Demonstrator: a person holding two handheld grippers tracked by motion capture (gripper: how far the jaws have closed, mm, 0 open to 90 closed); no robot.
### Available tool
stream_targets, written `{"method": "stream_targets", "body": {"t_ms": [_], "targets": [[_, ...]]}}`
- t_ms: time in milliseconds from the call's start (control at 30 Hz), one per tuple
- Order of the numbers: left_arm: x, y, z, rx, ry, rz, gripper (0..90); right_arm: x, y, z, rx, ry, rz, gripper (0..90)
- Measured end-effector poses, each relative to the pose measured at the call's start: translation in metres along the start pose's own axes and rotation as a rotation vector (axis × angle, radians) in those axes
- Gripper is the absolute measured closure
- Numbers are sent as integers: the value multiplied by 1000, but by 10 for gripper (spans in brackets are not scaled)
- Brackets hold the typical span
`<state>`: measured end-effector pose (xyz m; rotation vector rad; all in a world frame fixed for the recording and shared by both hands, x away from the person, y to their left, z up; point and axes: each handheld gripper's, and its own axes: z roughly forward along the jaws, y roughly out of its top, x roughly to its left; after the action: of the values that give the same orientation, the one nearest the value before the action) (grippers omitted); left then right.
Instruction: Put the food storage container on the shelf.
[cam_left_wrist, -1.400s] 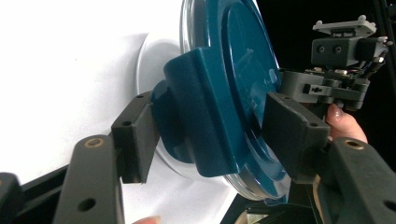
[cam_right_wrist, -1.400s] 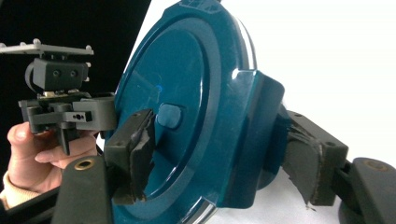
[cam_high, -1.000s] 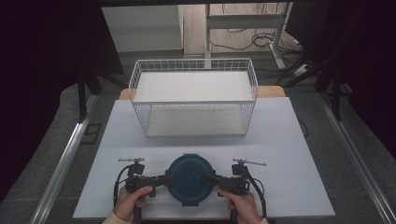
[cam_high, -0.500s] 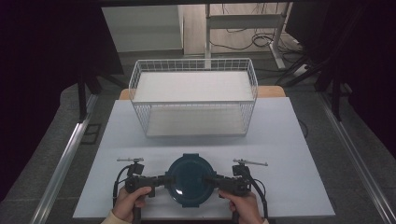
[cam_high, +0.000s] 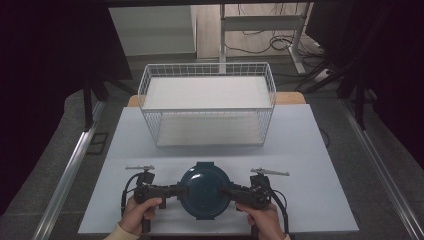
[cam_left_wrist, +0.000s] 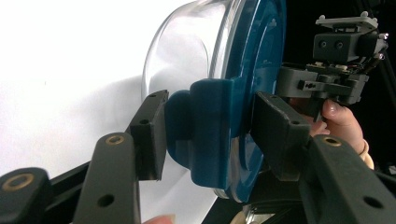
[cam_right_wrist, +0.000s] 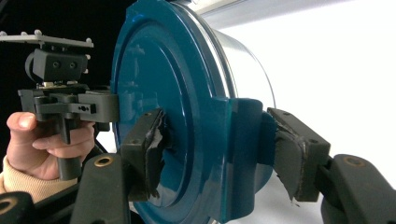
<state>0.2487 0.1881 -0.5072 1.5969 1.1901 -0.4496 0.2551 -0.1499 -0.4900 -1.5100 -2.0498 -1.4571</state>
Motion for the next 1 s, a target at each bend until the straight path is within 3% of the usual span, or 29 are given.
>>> {"method": "stream_targets", "body": {"t_ms": [167, 300, 433, 800, 1000], "targets": [[-4, 6, -2, -12, -20, 14, 477, 6, 8, -5, -20, -6, -36, 392], [-11, 13, -3, -10, 3, 39, 462, 13, 15, -8, -28, -19, -72, 392], [-17, 20, -5, -7, -2, 58, 464, 18, 21, -12, -36, -20, -98, 391], [-38, 45, -7, -23, 2, 96, 470, 23, 44, -26, -76, -4, -123, 391], [-46, 54, -10, -45, -13, 106, 471, 32, 58, -36, -91, -11, -165, 391]]}}
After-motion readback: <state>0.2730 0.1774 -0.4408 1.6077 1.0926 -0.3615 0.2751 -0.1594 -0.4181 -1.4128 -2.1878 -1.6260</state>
